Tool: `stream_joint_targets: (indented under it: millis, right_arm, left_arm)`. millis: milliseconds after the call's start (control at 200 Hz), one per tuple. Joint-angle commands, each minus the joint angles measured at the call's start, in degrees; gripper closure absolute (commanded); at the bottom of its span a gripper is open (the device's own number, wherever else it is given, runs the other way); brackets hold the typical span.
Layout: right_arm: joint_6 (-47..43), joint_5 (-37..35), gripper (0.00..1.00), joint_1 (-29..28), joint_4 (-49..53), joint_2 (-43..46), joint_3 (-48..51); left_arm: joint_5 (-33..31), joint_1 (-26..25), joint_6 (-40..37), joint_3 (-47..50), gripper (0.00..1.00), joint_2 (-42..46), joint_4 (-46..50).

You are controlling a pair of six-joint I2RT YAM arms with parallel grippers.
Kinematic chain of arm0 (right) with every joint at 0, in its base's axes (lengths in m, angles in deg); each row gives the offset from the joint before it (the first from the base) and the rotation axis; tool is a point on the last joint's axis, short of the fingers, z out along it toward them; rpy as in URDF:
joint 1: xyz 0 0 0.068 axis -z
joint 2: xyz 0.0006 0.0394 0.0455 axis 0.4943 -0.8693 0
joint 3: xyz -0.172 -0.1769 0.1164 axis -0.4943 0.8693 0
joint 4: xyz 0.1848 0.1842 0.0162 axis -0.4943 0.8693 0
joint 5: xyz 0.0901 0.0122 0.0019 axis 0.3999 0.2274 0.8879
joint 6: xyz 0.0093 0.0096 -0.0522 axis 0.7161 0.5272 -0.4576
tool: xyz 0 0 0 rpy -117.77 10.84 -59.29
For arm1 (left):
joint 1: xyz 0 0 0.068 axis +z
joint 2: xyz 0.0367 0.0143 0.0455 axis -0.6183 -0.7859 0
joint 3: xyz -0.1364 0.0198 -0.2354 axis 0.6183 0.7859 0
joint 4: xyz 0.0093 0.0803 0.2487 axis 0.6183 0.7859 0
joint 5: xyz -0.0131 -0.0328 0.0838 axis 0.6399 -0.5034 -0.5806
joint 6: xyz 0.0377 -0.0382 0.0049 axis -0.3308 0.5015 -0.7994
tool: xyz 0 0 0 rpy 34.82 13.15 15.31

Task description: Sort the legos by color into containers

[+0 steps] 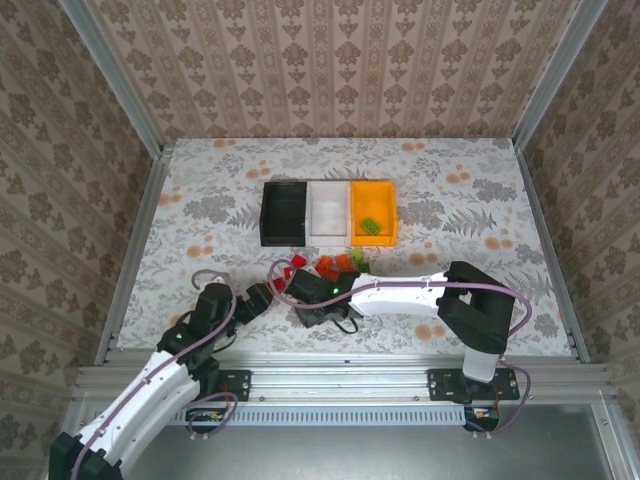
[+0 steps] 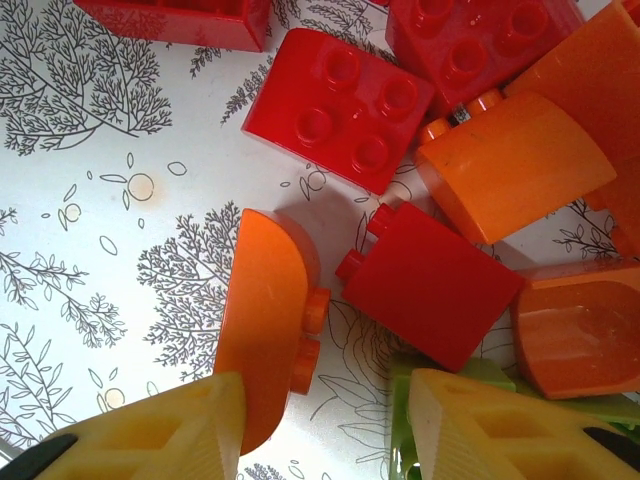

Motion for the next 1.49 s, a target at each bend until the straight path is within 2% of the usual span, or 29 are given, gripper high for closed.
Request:
stream_joint_targets:
  millis: [0,90,275,645,900,1175,1490]
  right_arm:
    - [0.3,-0.5,0.53,-0.4,1.3,0.1,-1.1]
    - [1.1,-0.6,0.54,-0.6,1.0,1.4,-1.3]
    - [3.9,-5.5,0.53,-1.9,2.1,0.3,-3.8]
    - [5.2,-3.6,0.49,-1.7,2.9,-3.6,-6.2]
    - [5.4,-4.5,0.51,-1.3,4.0,-5.7,-7.1]
    - [5.1,-3.7,0.63,-1.2,3.4,-7.1,-7.2]
    - [5.5,-2.3,0.68,-1.3,2.3,-8.2,-6.7]
  left_arm:
    - [-0.4,0.3,0.9,0.3,0.0,0.3,1.6]
    - [-0.3,0.3,0.9,0.3,0.0,0.3,1.7]
    - [-0.2,0.3,1.2,0.6,0.0,0.3,1.2]
    - [0.2,0.4,0.5,-0.2,0.0,0.5,1.7]
    - [0.8,0.4,0.6,-0.5,0.0,1.0,3.1]
    - [0.3,0.5,0.8,-0.4,0.0,1.9,3.6]
    - [0.3,0.5,0.6,-1.0,0.0,1.9,3.8]
